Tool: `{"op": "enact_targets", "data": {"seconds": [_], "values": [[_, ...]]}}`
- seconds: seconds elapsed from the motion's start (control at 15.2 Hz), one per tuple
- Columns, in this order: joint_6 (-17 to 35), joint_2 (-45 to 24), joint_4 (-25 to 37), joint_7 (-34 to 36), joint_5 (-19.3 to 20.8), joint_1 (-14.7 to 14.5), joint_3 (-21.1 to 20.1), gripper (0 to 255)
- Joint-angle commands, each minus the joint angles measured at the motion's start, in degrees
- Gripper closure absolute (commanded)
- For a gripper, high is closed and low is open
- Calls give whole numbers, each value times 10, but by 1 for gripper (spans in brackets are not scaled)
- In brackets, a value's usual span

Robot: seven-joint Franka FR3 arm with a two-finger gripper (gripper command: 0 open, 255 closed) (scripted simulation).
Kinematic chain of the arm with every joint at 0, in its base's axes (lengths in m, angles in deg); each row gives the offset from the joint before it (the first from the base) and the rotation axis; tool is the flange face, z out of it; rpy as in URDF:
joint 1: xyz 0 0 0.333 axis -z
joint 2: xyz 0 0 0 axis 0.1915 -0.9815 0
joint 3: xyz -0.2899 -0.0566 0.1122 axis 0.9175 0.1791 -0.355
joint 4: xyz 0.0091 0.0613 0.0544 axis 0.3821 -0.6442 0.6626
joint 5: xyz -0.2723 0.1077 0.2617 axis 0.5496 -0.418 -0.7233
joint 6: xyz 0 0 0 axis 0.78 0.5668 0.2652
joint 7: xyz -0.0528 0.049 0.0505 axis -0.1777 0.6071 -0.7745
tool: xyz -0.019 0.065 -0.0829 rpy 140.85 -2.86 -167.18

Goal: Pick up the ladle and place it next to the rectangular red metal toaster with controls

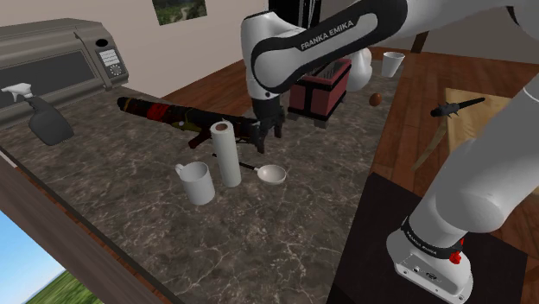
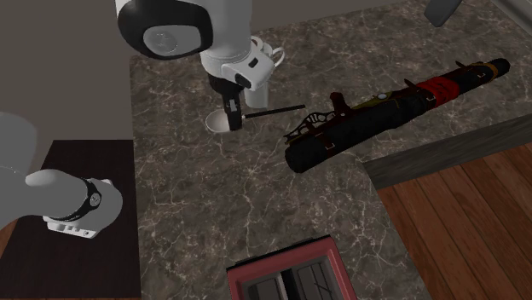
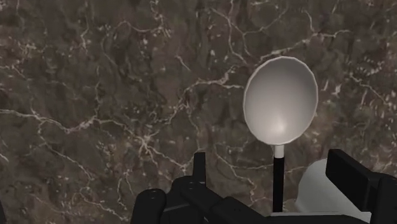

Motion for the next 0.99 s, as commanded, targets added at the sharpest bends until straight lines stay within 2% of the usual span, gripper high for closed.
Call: {"op": "enact_targets", "data": {"seconds": [0.0,0.33,0.92], "values": [[15,-43,23,13,10,-6,-10,0],[42,-143,83,41,43,-23,-25,0],[98,-167,50,47,51,-26,-24,0]]}}
